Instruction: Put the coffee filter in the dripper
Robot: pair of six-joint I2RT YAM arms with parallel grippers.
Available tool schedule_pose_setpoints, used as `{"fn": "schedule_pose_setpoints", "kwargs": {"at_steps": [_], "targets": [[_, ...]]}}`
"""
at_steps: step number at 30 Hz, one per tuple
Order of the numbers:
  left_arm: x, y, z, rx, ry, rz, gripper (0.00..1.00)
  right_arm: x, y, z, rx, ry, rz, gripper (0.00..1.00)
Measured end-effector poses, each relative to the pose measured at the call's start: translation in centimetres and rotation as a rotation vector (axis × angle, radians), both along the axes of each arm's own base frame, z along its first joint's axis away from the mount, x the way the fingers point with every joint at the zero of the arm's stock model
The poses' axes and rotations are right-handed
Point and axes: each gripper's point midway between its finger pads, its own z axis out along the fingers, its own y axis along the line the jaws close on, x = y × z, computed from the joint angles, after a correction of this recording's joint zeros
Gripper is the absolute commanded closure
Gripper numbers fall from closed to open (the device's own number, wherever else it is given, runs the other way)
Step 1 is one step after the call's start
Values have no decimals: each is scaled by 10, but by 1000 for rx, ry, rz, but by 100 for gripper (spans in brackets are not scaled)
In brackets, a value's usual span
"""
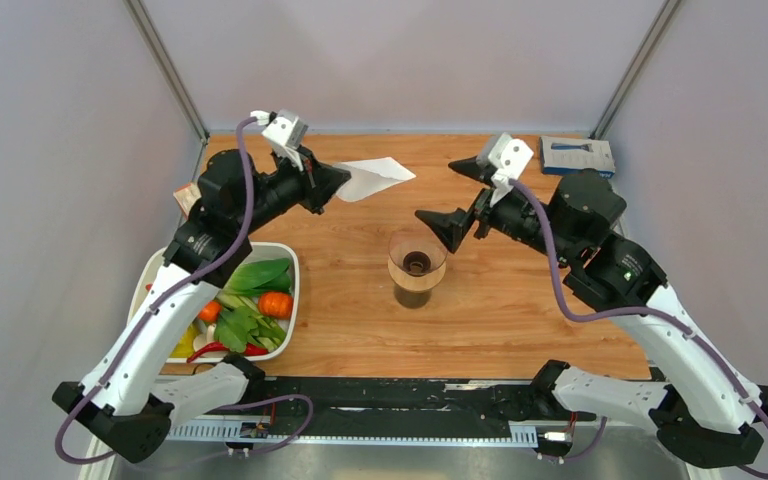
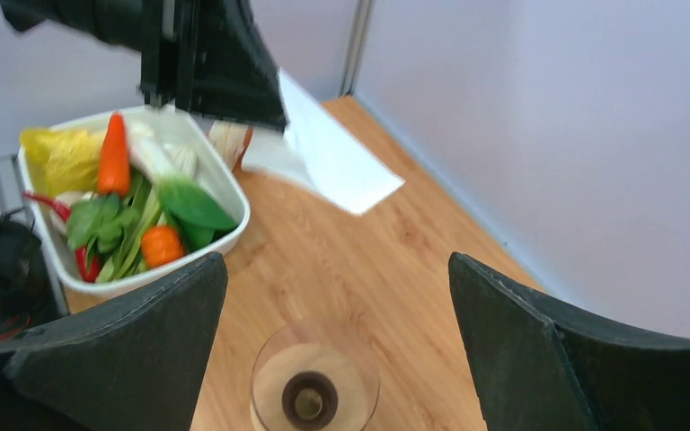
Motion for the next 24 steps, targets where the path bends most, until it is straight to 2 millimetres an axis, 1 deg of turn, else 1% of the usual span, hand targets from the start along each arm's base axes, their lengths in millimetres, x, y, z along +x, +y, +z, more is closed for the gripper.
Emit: {"fn": "schedule_pose_setpoints", "kwargs": {"at_steps": [3, 6, 9, 13, 15, 17, 19, 22, 24], "targets": [[10, -5, -2, 102, -61, 58, 100, 9, -4, 27, 75, -31, -55, 0], [16, -9, -3, 167, -94, 82, 100, 16, -3, 41, 109, -57, -79, 4], [18, -9, -1, 180, -101, 89, 100, 16, -2, 35, 93, -76, -69, 9], [11, -11, 2, 138, -80, 38, 100, 1, -8, 5, 14, -120, -9, 13], [4, -14, 6, 78, -46, -20, 100, -7, -15, -3, -11, -151, 1, 20], [1, -15, 11, -13, -7, -80, 100, -12, -23, -5, -29, -195, 3, 30], [-6, -18, 9, -91, 48, -147, 100, -15, -27, -2, -39, -229, 2, 35], [-20, -28, 1, -155, 140, -260, 100, -16, -27, 2, -50, -270, 8, 38], [-30, -33, -1, -165, 179, -322, 100, -15, -23, 3, -62, -282, 25, 38]]}}
